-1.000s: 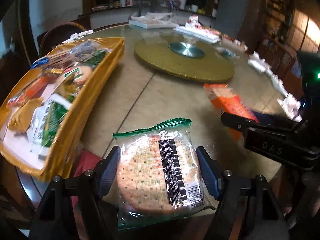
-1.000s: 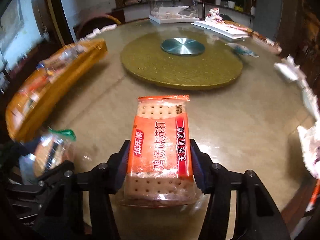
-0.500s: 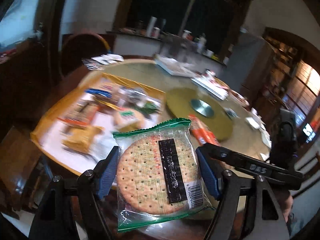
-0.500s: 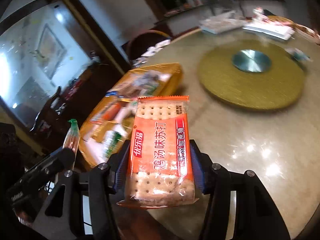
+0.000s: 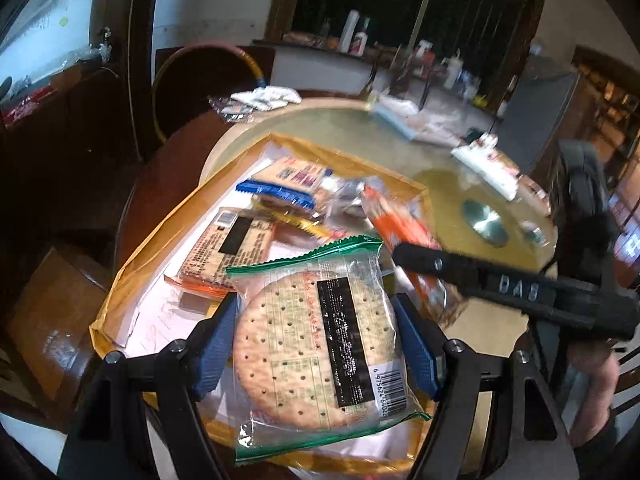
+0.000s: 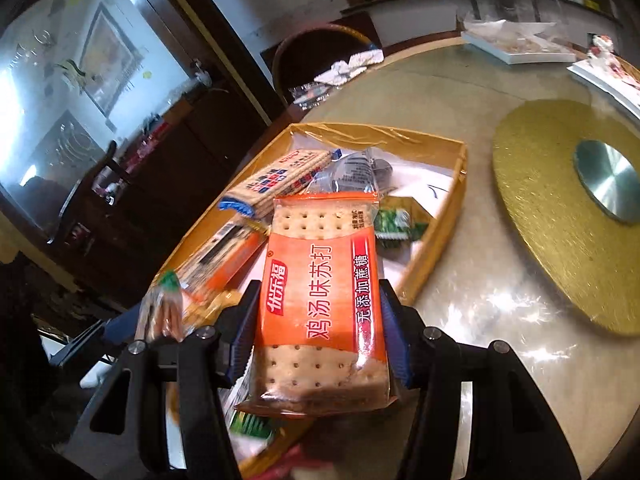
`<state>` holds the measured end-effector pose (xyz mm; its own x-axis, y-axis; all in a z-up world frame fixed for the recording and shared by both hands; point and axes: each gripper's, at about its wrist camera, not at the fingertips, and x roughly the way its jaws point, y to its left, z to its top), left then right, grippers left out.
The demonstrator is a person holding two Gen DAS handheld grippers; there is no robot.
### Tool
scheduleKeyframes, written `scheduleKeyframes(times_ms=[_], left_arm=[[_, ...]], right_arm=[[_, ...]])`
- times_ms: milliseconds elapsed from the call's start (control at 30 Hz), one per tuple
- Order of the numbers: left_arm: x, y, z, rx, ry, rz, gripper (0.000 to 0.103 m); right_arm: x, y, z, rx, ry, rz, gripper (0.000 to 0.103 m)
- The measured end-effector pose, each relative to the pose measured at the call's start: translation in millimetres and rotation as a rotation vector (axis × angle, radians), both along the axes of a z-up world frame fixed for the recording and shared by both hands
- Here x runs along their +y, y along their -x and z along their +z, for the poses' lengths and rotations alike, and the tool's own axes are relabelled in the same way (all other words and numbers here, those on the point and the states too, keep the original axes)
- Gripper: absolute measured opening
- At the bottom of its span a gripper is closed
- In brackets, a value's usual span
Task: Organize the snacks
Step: 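Carry both packs over the tray and release them inside, then withdraw from the tray and grasp the white Dole sachet with the right gripper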
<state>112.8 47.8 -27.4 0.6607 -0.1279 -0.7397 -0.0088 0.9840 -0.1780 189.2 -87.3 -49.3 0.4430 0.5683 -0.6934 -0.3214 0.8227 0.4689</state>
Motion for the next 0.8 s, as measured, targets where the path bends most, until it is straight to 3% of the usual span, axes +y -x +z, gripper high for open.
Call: scheduleKeyframes(times_ms=[300,367,433,500,633,800], left_arm=[[12.2,2.1,-18.6,0.04,0.027,0.005,0.079],[15.2,5.5,-16.2,0.036,0.061,0.017,0.08],[18.8,11.4,-12.0,0.015,0.111,0.029,0.082],[19.8,14.3,-9.2,-0.013,0.161,0.018,0.089],[10.6,16.7,-9.0,-0.029,0.124,0.029,0.089],[0.2,33.5,12.1,-0.138,0.108,0.066,0.089]], right_arm=[[14.4,-19.9,-15.6,0.034,-0.008,0.007,0.06],[10.7,-18.9,-12.2,0.05,-0.047,0.02,0.066],[2.3,-12.7,-2.0,0.011,-0.101,0.035,0.075],[-11.4,-3.8,11.2,-0.029,-0.123,0.032,0.08],[-49.4,10.2,28.0,-0.084,-0.14,0.024,0.081],[-137.2,-0.8,35.1,-0.121,-0.023,-0.117,0.081]])
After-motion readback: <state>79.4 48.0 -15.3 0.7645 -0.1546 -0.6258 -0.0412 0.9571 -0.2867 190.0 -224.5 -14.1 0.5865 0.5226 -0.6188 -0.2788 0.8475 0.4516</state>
